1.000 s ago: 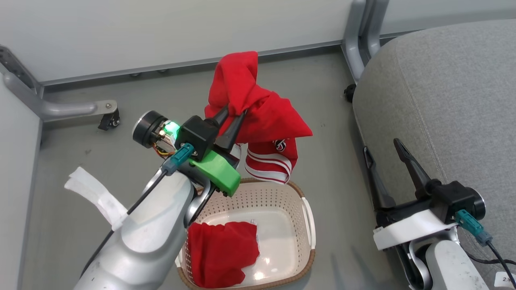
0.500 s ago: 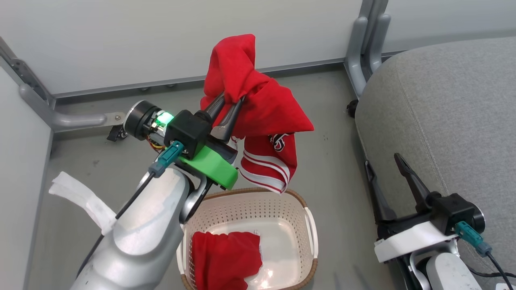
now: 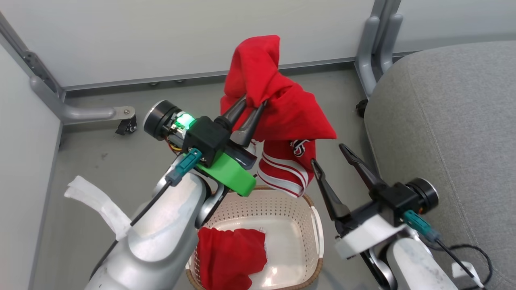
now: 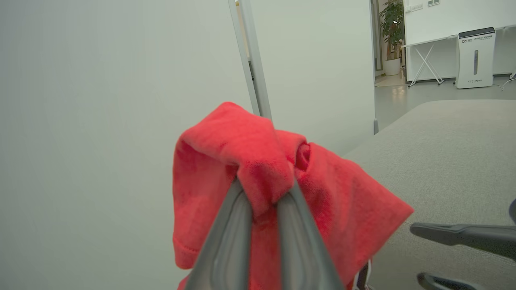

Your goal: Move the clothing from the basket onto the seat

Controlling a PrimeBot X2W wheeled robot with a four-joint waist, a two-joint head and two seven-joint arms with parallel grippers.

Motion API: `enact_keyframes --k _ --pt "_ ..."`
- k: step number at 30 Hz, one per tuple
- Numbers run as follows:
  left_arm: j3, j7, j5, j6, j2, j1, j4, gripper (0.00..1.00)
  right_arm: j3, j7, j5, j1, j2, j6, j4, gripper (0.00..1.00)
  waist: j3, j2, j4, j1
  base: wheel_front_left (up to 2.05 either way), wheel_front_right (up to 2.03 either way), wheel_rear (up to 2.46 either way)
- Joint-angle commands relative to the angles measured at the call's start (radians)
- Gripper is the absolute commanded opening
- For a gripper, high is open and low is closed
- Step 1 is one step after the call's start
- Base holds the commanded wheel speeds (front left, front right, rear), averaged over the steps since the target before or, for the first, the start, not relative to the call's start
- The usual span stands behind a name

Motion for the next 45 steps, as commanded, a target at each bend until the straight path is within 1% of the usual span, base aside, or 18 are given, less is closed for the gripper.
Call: enact_keyframes --k 1,5,9,16,25,28,35,36,37,42,44,45 --pt "-0.004 -0.001 0.011 -0.003 -0.004 -0.008 -0.007 0.00 0.011 -0.003 -0.014 -0.030 -0.004 -0.001 0.017 1.00 0.006 0.0092 0.009 0.0001 0.00 0.00 0.00" --pt "-0.019 -0.001 0.013 -0.005 -0.017 -0.018 -0.025 0.00 0.038 -0.003 -0.035 -0.101 -0.019 -0.001 0.083 1.00 0.015 0.0092 0.026 0.0001 0.00 0.00 0.00" --pt "-0.039 -0.001 0.012 -0.007 -0.028 -0.021 -0.037 0.00 0.039 -0.003 -0.046 -0.157 -0.032 -0.001 0.136 1.00 0.022 0.0092 0.044 0.0001 0.00 0.00 0.00" --pt "-0.047 -0.001 0.006 -0.007 -0.033 -0.018 -0.038 0.00 0.013 -0.003 -0.054 -0.180 -0.047 -0.001 0.111 1.00 0.023 0.0092 0.059 0.0001 0.00 0.00 0.00" --pt "-0.054 -0.001 0.013 -0.008 -0.035 -0.017 -0.032 0.00 0.015 -0.003 -0.060 -0.188 -0.066 -0.001 0.069 1.00 0.027 0.0092 0.052 0.0001 0.00 0.00 0.00" --pt "-0.067 -0.001 0.014 -0.009 -0.036 -0.019 -0.041 0.00 0.027 -0.003 -0.056 -0.206 -0.069 -0.001 0.084 1.00 0.031 0.0092 0.050 0.0001 0.00 0.00 0.00" --pt "-0.091 -0.001 0.007 -0.012 -0.038 -0.019 -0.060 0.00 0.100 -0.003 -0.022 -0.259 -0.081 -0.001 0.158 1.00 0.039 0.0092 0.060 0.0001 0.00 0.00 0.00" --pt "-0.094 -0.001 0.005 -0.012 -0.037 -0.017 -0.060 0.00 0.104 -0.003 -0.010 -0.259 -0.078 -0.001 0.169 0.19 0.039 0.0092 0.062 0.0001 0.00 0.00 0.00" --pt "-0.095 -0.001 0.003 -0.012 -0.036 -0.015 -0.058 0.00 0.105 -0.003 0.000 -0.259 -0.075 -0.001 0.173 0.00 0.038 0.0092 0.063 0.0001 0.00 0.00 0.00" --pt "-0.093 -0.001 -0.001 -0.013 -0.029 -0.003 -0.049 0.00 0.111 -0.003 0.017 -0.243 -0.078 -0.001 0.170 0.00 0.039 0.0092 0.060 0.0001 0.00 0.00 0.00" --pt "-0.087 -0.001 -0.005 -0.006 -0.030 -0.001 -0.045 0.01 0.111 -0.003 0.023 -0.239 -0.079 -0.001 0.168 0.00 0.040 0.0092 0.058 0.0001 0.00 0.00 0.00" --pt "-0.086 -0.001 -0.005 -0.003 -0.032 -0.001 -0.043 0.79 0.109 -0.003 0.025 -0.238 -0.079 -0.001 0.168 0.00 0.041 0.0092 0.056 0.0001 0.00 0.00 0.00"
